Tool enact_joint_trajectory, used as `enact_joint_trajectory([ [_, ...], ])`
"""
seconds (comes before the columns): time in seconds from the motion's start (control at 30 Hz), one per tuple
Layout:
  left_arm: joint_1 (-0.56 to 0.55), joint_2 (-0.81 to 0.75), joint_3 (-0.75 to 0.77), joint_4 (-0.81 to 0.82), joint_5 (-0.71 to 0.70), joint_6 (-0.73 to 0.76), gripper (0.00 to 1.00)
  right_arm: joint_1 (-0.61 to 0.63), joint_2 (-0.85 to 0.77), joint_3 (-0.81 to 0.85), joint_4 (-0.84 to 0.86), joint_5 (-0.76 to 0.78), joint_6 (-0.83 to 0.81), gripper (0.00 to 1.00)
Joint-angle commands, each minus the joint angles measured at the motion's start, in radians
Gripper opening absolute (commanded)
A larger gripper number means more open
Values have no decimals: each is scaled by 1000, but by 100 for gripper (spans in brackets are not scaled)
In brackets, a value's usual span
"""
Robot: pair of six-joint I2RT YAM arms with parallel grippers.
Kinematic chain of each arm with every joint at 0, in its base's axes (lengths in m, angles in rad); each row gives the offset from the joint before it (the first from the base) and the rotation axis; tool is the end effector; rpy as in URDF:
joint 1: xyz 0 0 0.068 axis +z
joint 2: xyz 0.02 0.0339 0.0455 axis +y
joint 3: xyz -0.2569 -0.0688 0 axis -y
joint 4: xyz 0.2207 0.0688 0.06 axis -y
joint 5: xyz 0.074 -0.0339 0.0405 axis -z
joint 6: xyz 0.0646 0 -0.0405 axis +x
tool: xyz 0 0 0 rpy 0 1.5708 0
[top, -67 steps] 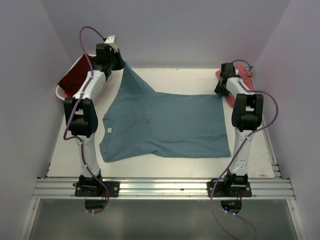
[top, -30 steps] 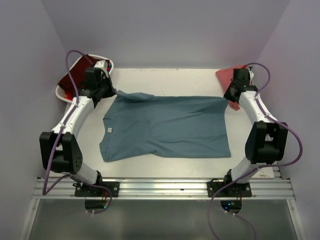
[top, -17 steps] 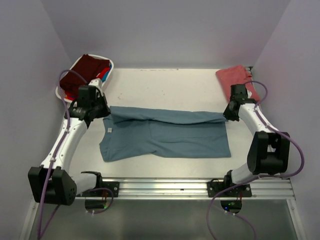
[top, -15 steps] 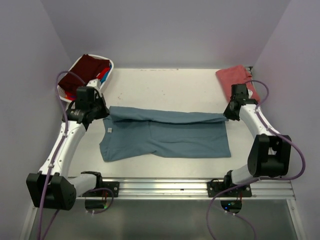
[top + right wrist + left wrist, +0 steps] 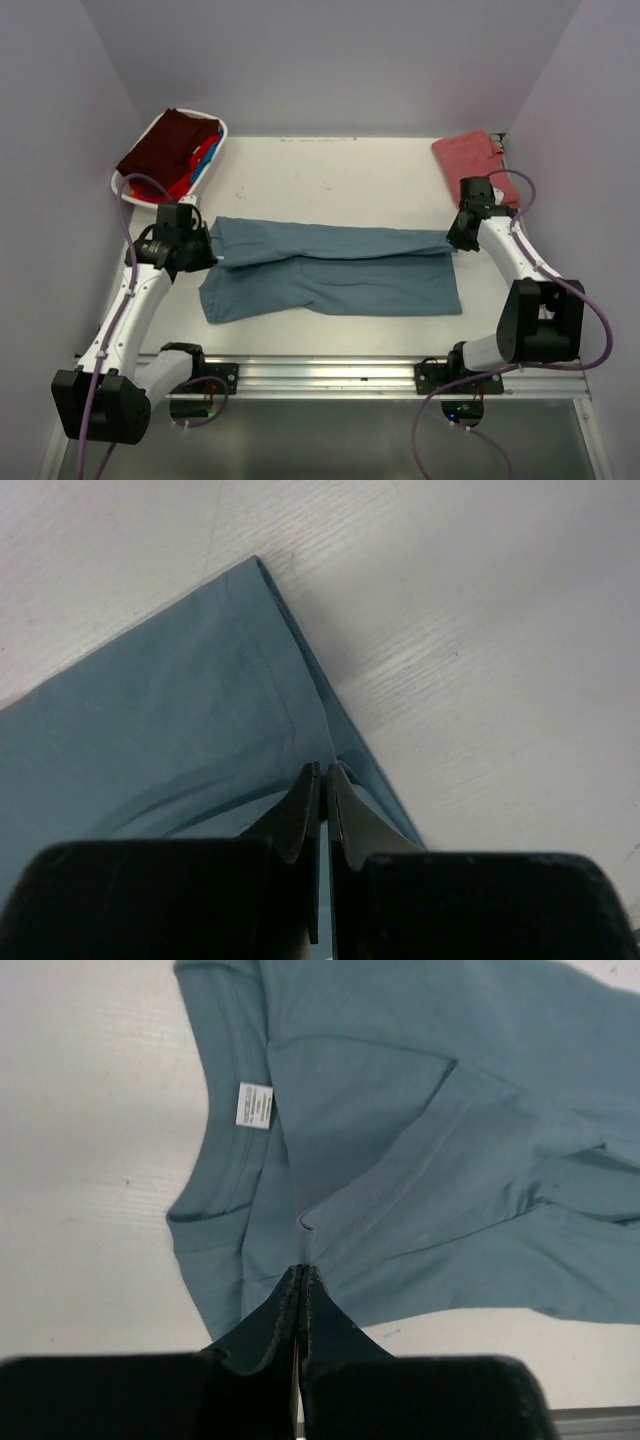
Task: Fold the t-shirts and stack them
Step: Fold the tshirt
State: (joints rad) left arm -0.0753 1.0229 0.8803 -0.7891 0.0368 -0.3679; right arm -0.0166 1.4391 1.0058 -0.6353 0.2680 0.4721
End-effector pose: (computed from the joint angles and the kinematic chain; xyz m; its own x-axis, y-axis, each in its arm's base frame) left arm 0.1951 -0.0171 0.2496 -0.7817 -0.3015 -0.5459 -0.1973 0.9500 -0.2421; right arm 0.2770 -0.0217 0.2105 -0.7153 0.4505 -0.5342 0.5263 0.8502 0.0122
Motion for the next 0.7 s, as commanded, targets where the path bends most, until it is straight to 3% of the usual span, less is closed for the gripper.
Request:
enact_joint_trajectory([
  [0.0,-4,0,-29,-41,14,-19,0,9,-16,-12,-15,25,11,0],
  [0.23,-4,3,-49,-70,24,-25,0,37,-22,-41,-43,20,10,1],
  [0.27,-4,-1,-50,-78,32,-25,3,44,-20,-39,-52,19,7,10],
  [0.33,-4,-13,-52,-90,43,-28,24,52,-20,-32,-72,36,7,32],
  [0.37,-4,-41,-46,-102,48,-32,47,64,-22,-21,-96,42,13,44],
  [0.43,-6,-81,-37,-104,67,-57,74,81,-34,14,-124,56,17,51],
  [0.47,-6,-124,-26,-85,78,-69,94,98,-42,25,-124,54,19,55],
  [0.5,-6,-145,-26,-66,84,-91,100,102,-48,39,-116,45,19,56],
  [0.63,-6,-173,-84,103,142,-140,100,107,-19,83,-45,1,17,55],
  [0.67,-6,-153,-134,198,158,-147,100,107,25,94,-41,-24,17,46],
])
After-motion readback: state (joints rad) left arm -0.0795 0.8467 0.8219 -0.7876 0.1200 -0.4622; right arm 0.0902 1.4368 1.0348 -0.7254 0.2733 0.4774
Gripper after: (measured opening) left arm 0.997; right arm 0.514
